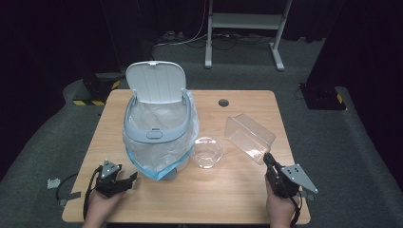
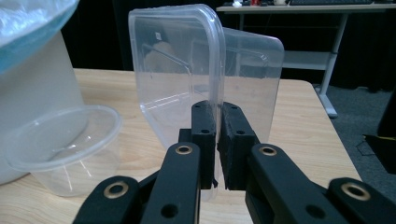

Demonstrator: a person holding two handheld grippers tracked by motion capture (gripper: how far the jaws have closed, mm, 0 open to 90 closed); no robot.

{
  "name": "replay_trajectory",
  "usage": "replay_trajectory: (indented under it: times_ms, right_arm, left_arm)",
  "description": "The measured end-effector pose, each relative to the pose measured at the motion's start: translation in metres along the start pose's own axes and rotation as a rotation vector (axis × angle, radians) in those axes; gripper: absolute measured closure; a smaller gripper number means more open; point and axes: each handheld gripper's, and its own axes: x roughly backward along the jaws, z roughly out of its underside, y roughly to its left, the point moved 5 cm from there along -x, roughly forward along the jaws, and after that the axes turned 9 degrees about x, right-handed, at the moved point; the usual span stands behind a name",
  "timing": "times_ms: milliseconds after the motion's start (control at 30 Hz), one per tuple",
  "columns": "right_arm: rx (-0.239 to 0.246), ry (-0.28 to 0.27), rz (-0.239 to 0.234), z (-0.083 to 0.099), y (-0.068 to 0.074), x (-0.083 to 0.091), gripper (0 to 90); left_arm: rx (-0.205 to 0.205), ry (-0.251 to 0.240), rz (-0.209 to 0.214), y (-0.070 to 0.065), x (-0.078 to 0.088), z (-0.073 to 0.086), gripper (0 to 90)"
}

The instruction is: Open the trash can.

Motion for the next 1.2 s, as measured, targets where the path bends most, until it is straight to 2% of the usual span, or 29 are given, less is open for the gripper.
replay_trajectory:
  times_ms: [133, 200, 467, 633, 933, 1033, 1200]
  right_arm:
    - [0.005, -0.019, -0.002, -0.005, 0.002, 0.002, 85.5]
    - [0.007, -0.026, -0.002, -0.008, 0.003, 0.002, 85.5]
    - [0.047, -0.062, 0.028, -0.021, 0.014, 0.002, 85.4]
    - [0.074, -0.079, 0.020, -0.032, 0.017, 0.003, 85.4]
    - [0.072, -0.153, -0.005, -0.065, 0.021, 0.014, 85.4]
    - [0.060, -0.173, -0.021, -0.075, 0.023, 0.018, 85.4]
    - [0.069, -0.209, -0.028, -0.092, 0.027, 0.023, 85.5]
  left_arm:
    - [-0.011, 0.042, -0.005, -0.001, -0.004, 0.001, 25.6]
    - [0.000, 0.042, -0.003, -0.001, -0.005, 0.000, 24.7]
    - [-0.003, 0.045, -0.002, -0.001, -0.005, 0.000, 23.2]
    - [-0.005, 0.046, -0.001, -0.001, -0.005, 0.000, 22.8]
    - [-0.007, 0.062, 0.000, -0.003, -0.006, 0.001, 15.7]
    - [-0.005, 0.063, -0.002, -0.003, -0.006, 0.001, 14.7]
    - [-0.007, 0.065, 0.006, -0.003, -0.006, 0.001, 14.1]
